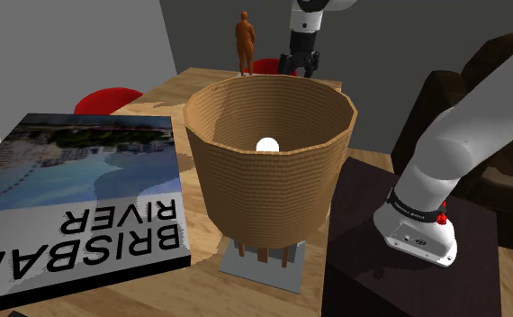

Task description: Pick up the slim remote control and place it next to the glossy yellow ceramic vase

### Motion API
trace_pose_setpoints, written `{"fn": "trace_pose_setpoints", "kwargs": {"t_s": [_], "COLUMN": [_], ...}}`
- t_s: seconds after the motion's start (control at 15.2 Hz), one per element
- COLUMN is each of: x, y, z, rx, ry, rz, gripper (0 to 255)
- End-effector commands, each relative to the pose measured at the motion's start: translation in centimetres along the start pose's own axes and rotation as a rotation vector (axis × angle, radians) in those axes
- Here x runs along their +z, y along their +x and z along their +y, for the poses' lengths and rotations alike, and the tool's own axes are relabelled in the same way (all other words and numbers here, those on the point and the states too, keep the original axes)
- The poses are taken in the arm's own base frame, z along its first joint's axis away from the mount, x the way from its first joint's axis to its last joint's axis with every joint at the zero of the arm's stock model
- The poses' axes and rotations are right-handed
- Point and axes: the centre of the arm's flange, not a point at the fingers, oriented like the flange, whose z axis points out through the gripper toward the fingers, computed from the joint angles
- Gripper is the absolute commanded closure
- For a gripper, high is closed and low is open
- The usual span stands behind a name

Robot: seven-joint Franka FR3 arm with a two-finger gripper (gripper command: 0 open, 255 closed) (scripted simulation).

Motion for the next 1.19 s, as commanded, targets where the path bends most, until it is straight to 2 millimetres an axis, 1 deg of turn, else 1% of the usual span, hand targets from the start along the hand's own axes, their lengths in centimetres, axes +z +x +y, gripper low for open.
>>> {"fn": "trace_pose_setpoints", "kwargs": {"t_s": [0.0,0.26,0.59,0.86,1.12], "x": [0.7,2.1,3.8,5.2,6.4], "y": [2.0,5.8,10.0,12.9,15.3], "z": [1.5,4.6,9.1,13.2,17.5], "rx": [0.06,0.176,0.321,0.438,0.554], "ry": [-0.004,-0.012,-0.023,-0.031,-0.039], "rz": [0.004,0.012,0.021,0.028,0.036], "gripper": [0,0,0,0,0]}}
